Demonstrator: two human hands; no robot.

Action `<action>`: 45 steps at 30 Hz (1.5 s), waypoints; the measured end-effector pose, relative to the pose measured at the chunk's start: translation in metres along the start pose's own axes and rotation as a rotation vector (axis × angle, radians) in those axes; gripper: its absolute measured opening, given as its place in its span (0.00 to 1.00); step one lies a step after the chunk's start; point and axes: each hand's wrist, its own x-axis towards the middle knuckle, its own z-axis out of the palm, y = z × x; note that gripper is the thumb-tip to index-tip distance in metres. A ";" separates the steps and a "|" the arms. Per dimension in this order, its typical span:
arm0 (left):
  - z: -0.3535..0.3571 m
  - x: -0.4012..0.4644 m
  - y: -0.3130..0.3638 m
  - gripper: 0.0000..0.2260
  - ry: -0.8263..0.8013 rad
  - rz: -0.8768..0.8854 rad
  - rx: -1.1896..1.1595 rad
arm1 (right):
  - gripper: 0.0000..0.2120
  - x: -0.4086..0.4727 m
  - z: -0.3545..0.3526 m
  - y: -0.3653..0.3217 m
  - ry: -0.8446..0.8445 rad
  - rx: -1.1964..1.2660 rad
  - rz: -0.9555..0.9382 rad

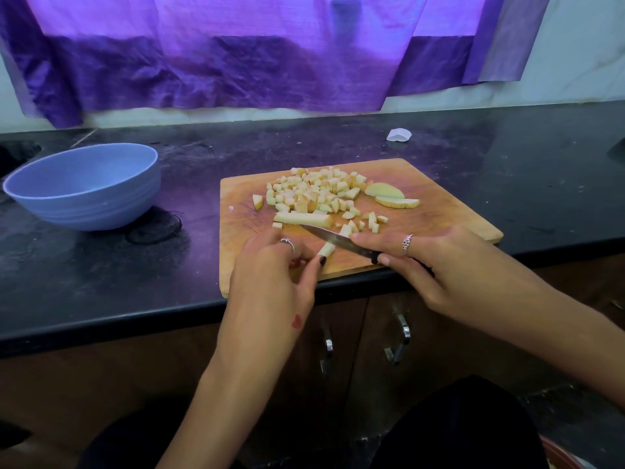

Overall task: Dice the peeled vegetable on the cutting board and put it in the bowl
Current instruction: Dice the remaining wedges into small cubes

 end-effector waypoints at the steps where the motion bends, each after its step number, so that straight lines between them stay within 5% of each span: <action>1: 0.001 0.000 -0.001 0.02 0.011 0.003 -0.010 | 0.22 0.000 0.000 -0.001 -0.011 -0.003 0.007; 45: 0.007 0.001 0.000 0.04 0.012 0.015 0.018 | 0.22 -0.001 0.000 -0.010 -0.013 -0.017 -0.009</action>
